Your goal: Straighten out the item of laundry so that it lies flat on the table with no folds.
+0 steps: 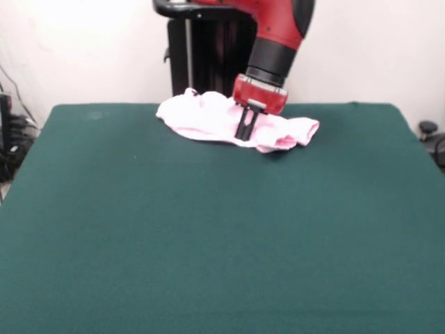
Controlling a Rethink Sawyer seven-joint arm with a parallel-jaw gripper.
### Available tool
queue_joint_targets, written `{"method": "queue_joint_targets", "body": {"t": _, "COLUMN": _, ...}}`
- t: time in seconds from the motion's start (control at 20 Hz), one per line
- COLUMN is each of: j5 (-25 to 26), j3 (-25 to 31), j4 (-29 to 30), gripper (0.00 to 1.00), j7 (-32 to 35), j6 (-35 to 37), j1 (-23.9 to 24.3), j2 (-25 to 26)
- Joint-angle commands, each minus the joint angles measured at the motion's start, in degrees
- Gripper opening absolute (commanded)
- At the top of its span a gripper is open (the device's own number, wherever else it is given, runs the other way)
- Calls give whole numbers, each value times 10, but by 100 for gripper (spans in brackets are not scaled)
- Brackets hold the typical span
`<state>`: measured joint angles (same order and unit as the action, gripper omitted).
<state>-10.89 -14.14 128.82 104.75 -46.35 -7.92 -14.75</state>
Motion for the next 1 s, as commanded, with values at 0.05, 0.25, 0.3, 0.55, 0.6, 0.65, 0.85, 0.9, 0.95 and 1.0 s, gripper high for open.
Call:
{"method": "queue_joint_targets", "body": {"t": 0.05, "j5": -143, "j3": 93, "j4": -198, "gripper": 0, "j7": 178, "j6": -114, "j1": -21, "j2": 84}}
{"method": "queue_joint_targets", "body": {"t": 0.25, "j5": -147, "j3": 96, "j4": -204, "gripper": 0, "j7": 166, "j6": -134, "j1": -20, "j2": 86}}
{"method": "queue_joint_targets", "body": {"t": 0.3, "j5": -153, "j3": 96, "j4": -204, "gripper": 0, "j7": 165, "j6": -143, "j1": -22, "j2": 89}}
{"method": "queue_joint_targets", "body": {"t": 0.55, "j5": -209, "j3": 84, "j4": -199, "gripper": 0, "j7": 128, "j6": -162, "j1": -46, "j2": 95}}
{"method": "queue_joint_targets", "body": {"t": 0.6, "j5": -203, "j3": 86, "j4": -204, "gripper": 0, "j7": 136, "j6": -171, "j1": -43, "j2": 99}}
{"method": "queue_joint_targets", "body": {"t": 0.65, "j5": -201, "j3": 90, "j4": -209, "gripper": 0, "j7": 147, "j6": -183, "j1": -41, "j2": 104}}
{"method": "queue_joint_targets", "body": {"t": 0.85, "j5": -262, "j3": 99, "j4": -210, "gripper": 0, "j7": 149, "j6": -212, "j1": -58, "j2": 105}}
{"method": "queue_joint_targets", "body": {"t": 0.9, "j5": -271, "j3": 99, "j4": -209, "gripper": 0, "j7": 145, "j6": -212, "j1": -59, "j2": 103}}
{"method": "queue_joint_targets", "body": {"t": 0.95, "j5": -272, "j3": 97, "j4": -208, "gripper": 0, "j7": 137, "j6": -209, "j1": -59, "j2": 102}}
{"method": "queue_joint_targets", "body": {"t": 1.0, "j5": -269, "j3": 96, "j4": -209, "gripper": 0, "j7": 133, "j6": -207, "j1": -58, "j2": 101}}
